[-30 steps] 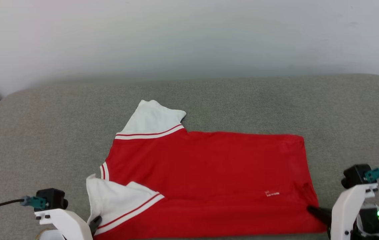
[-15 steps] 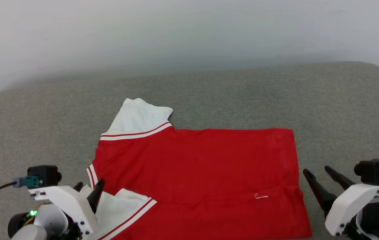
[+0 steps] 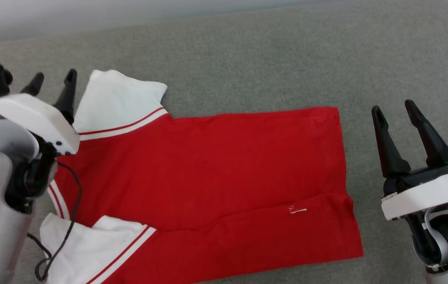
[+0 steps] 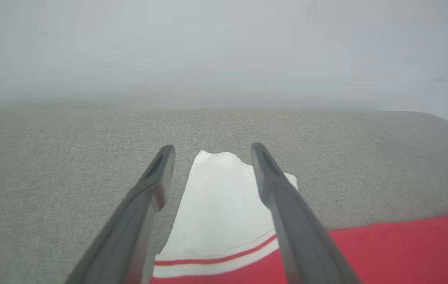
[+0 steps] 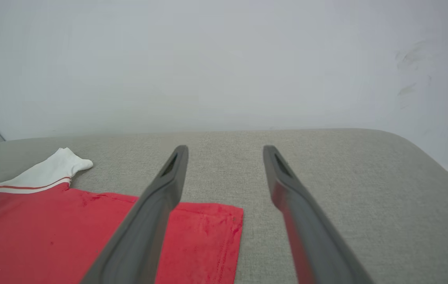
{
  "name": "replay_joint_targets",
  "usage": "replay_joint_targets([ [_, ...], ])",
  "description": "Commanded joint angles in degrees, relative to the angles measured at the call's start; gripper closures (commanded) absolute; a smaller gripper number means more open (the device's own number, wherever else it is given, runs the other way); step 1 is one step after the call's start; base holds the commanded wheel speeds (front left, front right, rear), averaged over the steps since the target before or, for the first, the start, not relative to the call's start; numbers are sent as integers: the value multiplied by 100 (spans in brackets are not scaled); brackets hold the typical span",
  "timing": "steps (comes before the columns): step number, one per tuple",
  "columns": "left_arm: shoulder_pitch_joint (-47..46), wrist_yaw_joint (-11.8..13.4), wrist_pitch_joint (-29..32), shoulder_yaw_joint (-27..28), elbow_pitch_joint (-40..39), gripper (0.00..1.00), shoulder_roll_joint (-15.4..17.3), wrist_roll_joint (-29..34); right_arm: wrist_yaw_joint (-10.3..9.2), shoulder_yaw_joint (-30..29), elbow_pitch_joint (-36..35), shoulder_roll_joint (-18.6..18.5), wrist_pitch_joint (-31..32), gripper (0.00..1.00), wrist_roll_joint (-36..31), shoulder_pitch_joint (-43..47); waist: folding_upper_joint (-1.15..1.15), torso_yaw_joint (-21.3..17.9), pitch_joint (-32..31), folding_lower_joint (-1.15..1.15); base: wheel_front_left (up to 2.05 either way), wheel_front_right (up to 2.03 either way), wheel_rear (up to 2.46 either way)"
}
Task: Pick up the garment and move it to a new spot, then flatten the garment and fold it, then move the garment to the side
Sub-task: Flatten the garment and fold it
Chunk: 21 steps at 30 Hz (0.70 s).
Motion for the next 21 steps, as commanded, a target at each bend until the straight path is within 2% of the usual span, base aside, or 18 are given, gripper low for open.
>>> replay_joint_targets([
  [1, -293, -112, 193, -28, 86, 0, 78, -34, -2, -1, -60, 67, -72, 0, -66, -145, 0, -375, 600, 0, 0, 0, 0],
  [6, -1081, -503, 1231, -122, 278, 0, 459, -304, -2, -35, -109, 202, -174, 0, -104, -275, 0, -596, 1007, 0, 0, 0, 0],
  [10, -1548, -694, 2328, -211, 405, 0, 842, -592, -2, -2, -90, 290, -237, 0, -49, -315, 0, -761, 1261, 0, 0, 0, 0],
  [13, -1803, -667, 3060, -279, 480, 0, 1116, -713, -2, 35, -61, 342, -274, 0, 11, -322, 0, -868, 1425, 0, 0, 0, 0],
  [16, -1877, -561, 3535, -322, 614, 0, 1300, -770, -2, 114, 12, 384, -299, 0, 79, -363, 0, -985, 1583, 0, 0, 0, 0],
  [21, -1680, -347, 4075, -505, 903, 0, 1370, -811, -2, 158, 138, 349, -342, 0, 199, -418, 0, -1093, 1758, 0, 0, 0, 0],
])
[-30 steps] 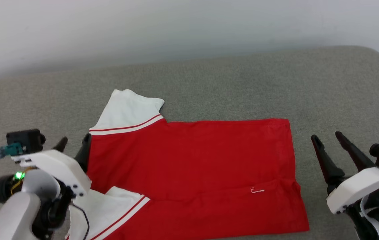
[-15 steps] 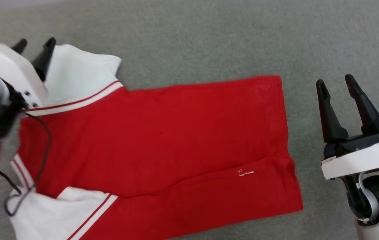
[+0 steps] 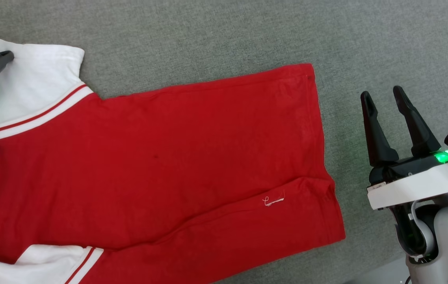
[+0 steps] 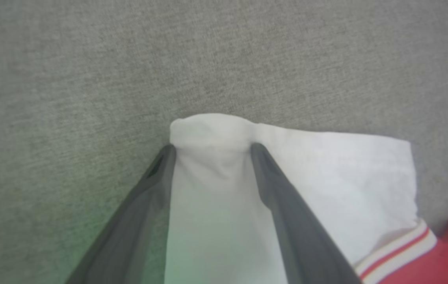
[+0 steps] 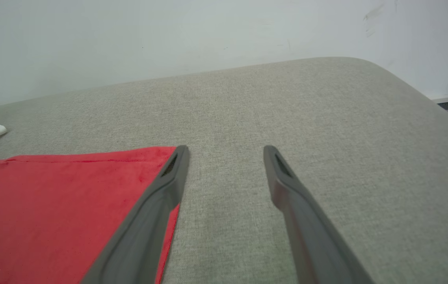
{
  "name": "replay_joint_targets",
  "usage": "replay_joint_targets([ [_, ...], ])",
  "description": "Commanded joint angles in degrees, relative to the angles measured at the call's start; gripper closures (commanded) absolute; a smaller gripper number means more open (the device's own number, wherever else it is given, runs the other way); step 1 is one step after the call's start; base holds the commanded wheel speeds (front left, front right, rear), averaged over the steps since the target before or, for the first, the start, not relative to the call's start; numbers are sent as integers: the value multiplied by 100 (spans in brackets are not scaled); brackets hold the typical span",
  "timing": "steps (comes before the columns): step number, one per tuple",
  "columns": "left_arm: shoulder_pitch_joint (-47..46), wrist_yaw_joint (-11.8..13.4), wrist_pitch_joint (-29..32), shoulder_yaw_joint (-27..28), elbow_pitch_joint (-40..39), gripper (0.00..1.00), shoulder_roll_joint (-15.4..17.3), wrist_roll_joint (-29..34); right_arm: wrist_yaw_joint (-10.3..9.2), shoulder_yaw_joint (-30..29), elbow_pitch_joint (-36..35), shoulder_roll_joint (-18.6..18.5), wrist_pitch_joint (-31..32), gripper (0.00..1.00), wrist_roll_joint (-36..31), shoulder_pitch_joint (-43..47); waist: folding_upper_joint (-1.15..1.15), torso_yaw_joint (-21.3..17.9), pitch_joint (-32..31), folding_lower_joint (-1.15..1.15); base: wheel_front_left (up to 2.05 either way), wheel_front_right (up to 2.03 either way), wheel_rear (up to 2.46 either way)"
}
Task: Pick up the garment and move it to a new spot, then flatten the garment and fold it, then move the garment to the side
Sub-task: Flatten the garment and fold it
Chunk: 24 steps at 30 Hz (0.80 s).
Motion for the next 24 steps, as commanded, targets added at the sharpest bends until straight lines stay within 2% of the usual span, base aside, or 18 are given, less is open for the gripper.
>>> replay_joint_targets([
  [1, 264, 75, 132, -184, 238, 0, -97, 5, -2, 7, 29, -11, -38, 0, 63, -72, 0, -74, 97, -1, 0, 0, 0],
  [2, 404, 135, 293, -291, 367, 65, -241, -81, -2, 16, 73, -46, -5, 0, 117, -89, 0, -77, 125, -1, 0, 0, 0],
  [3, 466, 160, 309, -329, 394, 90, -326, -101, -2, 17, 85, -73, 20, 0, 143, -114, 0, -70, 136, -1, 0, 0, 0],
  [4, 523, 164, 334, -362, 441, 100, -419, -158, -2, 41, 98, -101, 59, 0, 212, -153, 0, -57, 138, -1, 0, 0, 0],
  [7, 593, 157, 294, -401, 488, 100, -544, -197, -2, 100, 121, -180, 191, 0, 382, -223, 0, -30, 127, -1, 0, 0, 0],
  [11, 564, 91, 142, -412, 583, 100, -637, -188, -2, 351, 243, -429, 693, 0, 750, -491, 0, 58, 37, -1, 0, 0, 0],
  [17, 181, -106, -277, -398, 587, 100, -877, -78, -1, 745, 684, -931, 2153, 0, 1473, -1249, 0, 394, -130, -1, 0, 0, 0],
  [24, -377, -448, -897, -415, 297, 100, -1131, 143, -2, 1015, 1235, -1417, 3658, 0, 1816, -2014, 0, 953, -159, -1, 0, 0, 0],
])
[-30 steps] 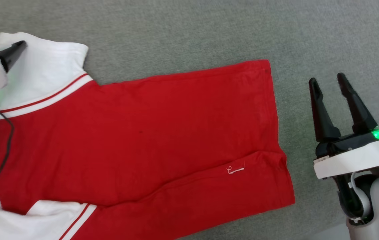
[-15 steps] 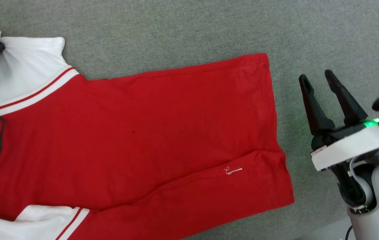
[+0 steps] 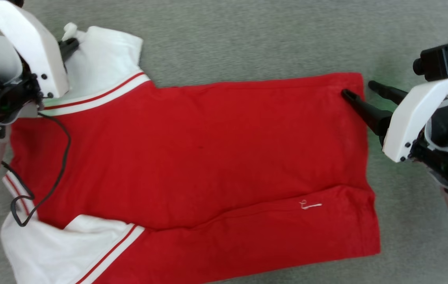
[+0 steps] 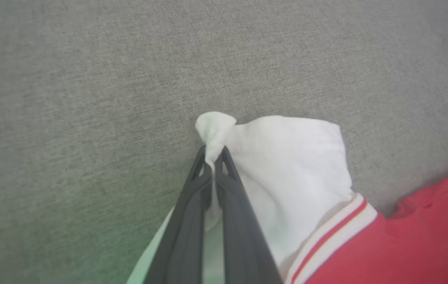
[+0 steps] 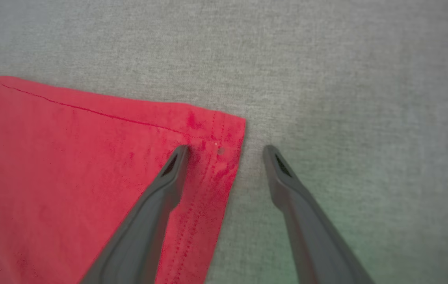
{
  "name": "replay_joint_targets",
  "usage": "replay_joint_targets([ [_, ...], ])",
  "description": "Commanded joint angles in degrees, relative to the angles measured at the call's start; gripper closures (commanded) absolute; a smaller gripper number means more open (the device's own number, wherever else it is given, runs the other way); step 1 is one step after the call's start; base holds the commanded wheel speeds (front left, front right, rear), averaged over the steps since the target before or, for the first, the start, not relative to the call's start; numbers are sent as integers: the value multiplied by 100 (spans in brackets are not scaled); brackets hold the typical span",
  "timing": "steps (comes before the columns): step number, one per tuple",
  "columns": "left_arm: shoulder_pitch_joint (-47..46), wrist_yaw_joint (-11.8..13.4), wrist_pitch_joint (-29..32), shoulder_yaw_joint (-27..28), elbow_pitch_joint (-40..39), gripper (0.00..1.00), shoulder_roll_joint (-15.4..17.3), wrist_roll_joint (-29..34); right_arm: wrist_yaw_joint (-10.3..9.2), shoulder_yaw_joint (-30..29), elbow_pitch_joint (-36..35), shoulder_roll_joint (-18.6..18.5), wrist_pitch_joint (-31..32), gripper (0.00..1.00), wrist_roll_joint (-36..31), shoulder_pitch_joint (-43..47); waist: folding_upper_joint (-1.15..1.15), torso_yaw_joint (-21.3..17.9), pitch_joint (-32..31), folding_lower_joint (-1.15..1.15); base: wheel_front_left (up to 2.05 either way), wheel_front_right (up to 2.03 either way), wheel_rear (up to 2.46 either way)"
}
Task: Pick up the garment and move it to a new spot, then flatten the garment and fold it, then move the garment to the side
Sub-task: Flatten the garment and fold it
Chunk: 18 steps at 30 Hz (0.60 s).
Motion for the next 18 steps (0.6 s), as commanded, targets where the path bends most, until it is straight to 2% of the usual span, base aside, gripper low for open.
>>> replay_joint_targets([
  [1, -127, -99, -155, -39, -66, 100, -105, 60, -2, 38, 220, -52, 364, 0, 71, -241, 0, 285, 30, -1, 0, 0, 0],
  [6, -201, -219, -401, -127, -173, 100, -241, 169, -1, 178, 729, -9, 1092, 0, 137, -356, 0, 508, 96, -1, 0, 0, 0],
  [7, -207, -239, -440, -134, -196, 100, -258, 185, -1, 220, 804, 16, 1222, 13, 145, -338, 0, 538, 98, -1, 0, 0, 0],
  [8, -207, -249, -473, -145, -211, 100, -279, 188, -1, 260, 846, 31, 1303, 67, 179, -340, 0, 570, 95, -1, 0, 0, 0],
  [9, -204, -259, -510, -153, -225, 100, -284, 199, 0, 288, 889, 57, 1403, 100, 215, -326, 0, 592, 89, -1, 0, 0, 0],
  [13, -140, -287, -623, -169, -245, 100, -284, 240, 5, 296, 847, 0, 1525, 100, 168, -367, 0, 651, 14, -1, 0, 0, 0],
  [18, 32, -311, -907, -96, -238, 100, -292, 232, 5, 93, 540, -180, 1160, 100, -40, -468, 0, 694, -222, -1, 0, 0, 0],
])
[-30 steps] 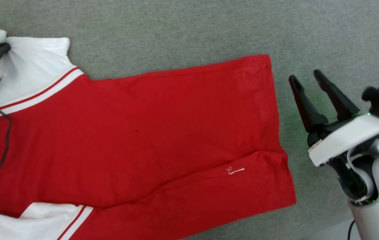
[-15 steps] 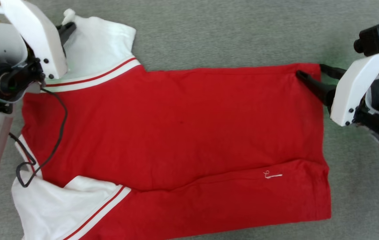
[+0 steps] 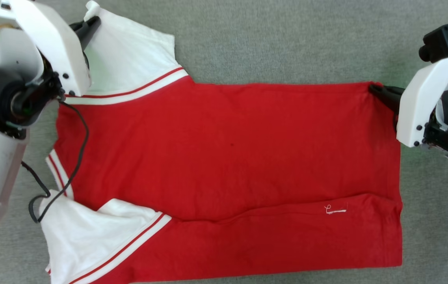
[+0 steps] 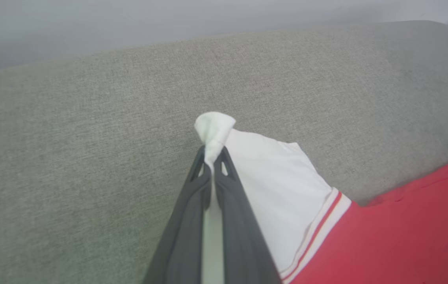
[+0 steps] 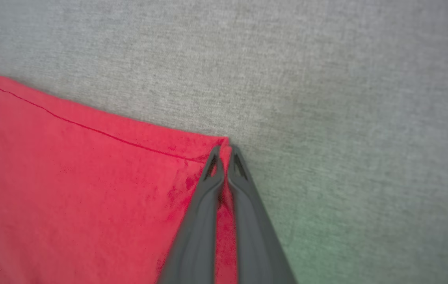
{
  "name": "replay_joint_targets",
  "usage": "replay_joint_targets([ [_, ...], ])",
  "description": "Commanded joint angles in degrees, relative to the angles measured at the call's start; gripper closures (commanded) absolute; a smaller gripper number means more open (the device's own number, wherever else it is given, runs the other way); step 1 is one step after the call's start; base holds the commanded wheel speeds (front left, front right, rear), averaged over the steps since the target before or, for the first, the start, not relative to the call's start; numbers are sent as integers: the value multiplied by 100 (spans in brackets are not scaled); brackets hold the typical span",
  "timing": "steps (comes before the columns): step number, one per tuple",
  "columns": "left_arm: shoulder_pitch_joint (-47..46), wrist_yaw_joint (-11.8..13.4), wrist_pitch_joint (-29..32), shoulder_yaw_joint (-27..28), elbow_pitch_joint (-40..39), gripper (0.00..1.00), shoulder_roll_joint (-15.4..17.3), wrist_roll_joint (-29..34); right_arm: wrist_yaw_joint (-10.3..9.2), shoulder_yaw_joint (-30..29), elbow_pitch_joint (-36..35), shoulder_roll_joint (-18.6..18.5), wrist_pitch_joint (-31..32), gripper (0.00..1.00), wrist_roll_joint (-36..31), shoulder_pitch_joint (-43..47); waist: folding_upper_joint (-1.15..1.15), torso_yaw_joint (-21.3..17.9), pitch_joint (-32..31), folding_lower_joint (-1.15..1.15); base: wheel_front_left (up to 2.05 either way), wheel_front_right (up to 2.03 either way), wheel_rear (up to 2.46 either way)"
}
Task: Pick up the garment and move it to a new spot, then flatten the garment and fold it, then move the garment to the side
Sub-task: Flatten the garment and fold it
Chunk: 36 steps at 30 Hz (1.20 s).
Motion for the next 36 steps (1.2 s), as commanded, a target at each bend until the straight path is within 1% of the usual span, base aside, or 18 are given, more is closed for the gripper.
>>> replay_joint_targets([
  [1, 145, -15, -164, 63, -21, 100, 7, -4, 14, -30, -61, 14, -129, 100, -48, 138, 0, 25, -167, -1, 0, 0, 0],
  [4, 430, -61, -491, 214, -108, 100, -37, -156, 7, -193, -223, 21, -358, 100, -67, 297, 0, 67, -440, -1, 0, 0, 0],
  [8, 1020, -25, -920, 406, -317, 100, 46, -267, 7, -380, -407, -1, -511, 100, -97, 675, 0, 146, -844, -1, 0, 0, 0],
  [12, 1887, 145, -1413, 615, -657, 100, 107, -356, 7, -533, -514, 79, -608, 100, -56, 1219, 0, 245, -1243, -1, 0, 0, 0],
  [16, 2925, 364, -1784, 753, -976, 100, 84, -486, 7, -701, -576, 194, -692, 100, 33, 1828, 0, 352, -1582, -1, 0, 0, 0],
  [22, 4269, 642, -2136, 846, -1197, 100, -91, -765, 7, -983, -551, 329, -867, 100, 127, 2658, 0, 489, -1920, -1, 0, 0, 0],
  [25, 4799, 723, -2210, 831, -1175, 100, -190, -891, 7, -1167, -494, 379, -969, 100, 114, 3054, 0, 515, -2033, -1, 0, 0, 0],
  [28, 5158, 760, -2256, 732, -1120, 100, -304, -941, 7, -1364, -408, 510, -1108, 100, 144, 3429, 0, 535, -2097, -1, 0, 0, 0],
  [29, 5251, 749, -2266, 688, -1077, 95, -371, -972, 7, -1392, -387, 580, -1138, 100, 169, 3553, 0, 536, -2111, -1, 0, 0, 0],
  [30, 5342, 731, -2292, 646, -1035, 72, -423, -982, 7, -1418, -377, 629, -1177, 82, 168, 3665, 0, 530, -2133, -1, 0, 0, 0],
  [31, 5401, 762, -2383, 646, -976, 38, -473, -957, 7, -1447, -348, 676, -1221, 55, 142, 3789, 0, 525, -2159, -1, 0, 0, 0],
  [32, 5471, 769, -2451, 618, -908, 0, -500, -907, 7, -1452, -333, 734, -1274, 0, 118, 3896, 0, 515, -2183, -1, 0, 0, 0],
  [34, 5541, 770, -2603, 557, -805, 0, -597, -829, 7, -1456, -310, 829, -1424, 0, 86, 4044, 0, 496, -2225, -1, 0, 0, 0],
  [36, 5498, 864, -2850, 540, -697, 0, -656, -633, 7, -1431, -347, 856, -1611, 0, 59, 4151, 0, 480, -2264, -1, 0, 0, 0],
])
